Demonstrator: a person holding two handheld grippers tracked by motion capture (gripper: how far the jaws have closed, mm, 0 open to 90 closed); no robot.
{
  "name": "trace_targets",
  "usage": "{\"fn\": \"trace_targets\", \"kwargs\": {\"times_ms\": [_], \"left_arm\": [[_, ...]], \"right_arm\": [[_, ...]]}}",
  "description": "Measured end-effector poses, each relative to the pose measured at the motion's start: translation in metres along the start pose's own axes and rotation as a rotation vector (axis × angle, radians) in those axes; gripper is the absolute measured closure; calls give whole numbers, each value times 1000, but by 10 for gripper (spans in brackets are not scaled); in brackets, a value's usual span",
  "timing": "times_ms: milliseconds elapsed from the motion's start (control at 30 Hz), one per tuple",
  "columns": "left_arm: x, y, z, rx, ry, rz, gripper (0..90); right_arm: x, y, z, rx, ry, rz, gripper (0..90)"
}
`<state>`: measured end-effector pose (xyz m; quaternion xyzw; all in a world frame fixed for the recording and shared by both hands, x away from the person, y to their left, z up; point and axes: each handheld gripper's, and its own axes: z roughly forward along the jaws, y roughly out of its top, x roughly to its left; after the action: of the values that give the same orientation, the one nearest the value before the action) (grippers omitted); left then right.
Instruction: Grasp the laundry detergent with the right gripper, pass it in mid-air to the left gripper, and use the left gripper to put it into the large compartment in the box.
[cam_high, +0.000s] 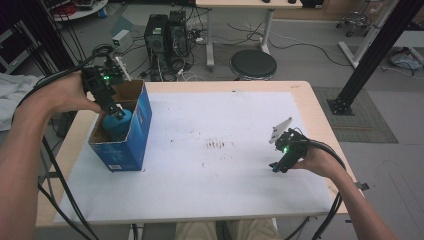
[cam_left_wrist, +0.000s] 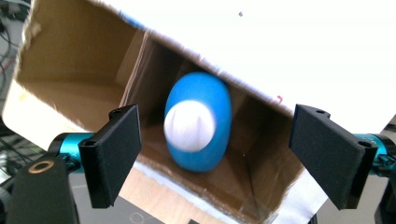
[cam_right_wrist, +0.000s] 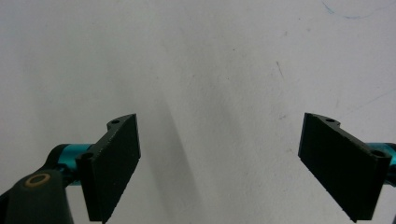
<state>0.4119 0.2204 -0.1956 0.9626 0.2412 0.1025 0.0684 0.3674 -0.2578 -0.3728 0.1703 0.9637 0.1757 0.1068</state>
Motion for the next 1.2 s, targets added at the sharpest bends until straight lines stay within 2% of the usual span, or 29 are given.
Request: {"fn": "trace_targets", "kwargs": {"times_ms": [333,533,567,600,633,833,967,1200], "left_arm": [[-28,41,-10,-55,3,106,170],[-55,71,-2,-77,4,173,145],[-55,71,-2,-77,4,173,144],[-65,82,5,-79,-7,204,144],[-69,87,9,-77,-15,217,140],[-90,110,36,-81,-63,271,133],[-98,120,53,-61,-75,288,133],[-110,130,75,-56,-79,306,133]], "right_arm": [[0,1,0,0,-1,1,121],[1,2,3,3,6,-6,121],[1,2,3,3,6,-6,121],[1,2,3,3,7,-9,121],[1,2,3,4,6,-8,121],[0,1,3,6,5,-9,121],[-1,0,1,9,-1,-3,121],[-4,1,-4,0,-11,1,121]]}}
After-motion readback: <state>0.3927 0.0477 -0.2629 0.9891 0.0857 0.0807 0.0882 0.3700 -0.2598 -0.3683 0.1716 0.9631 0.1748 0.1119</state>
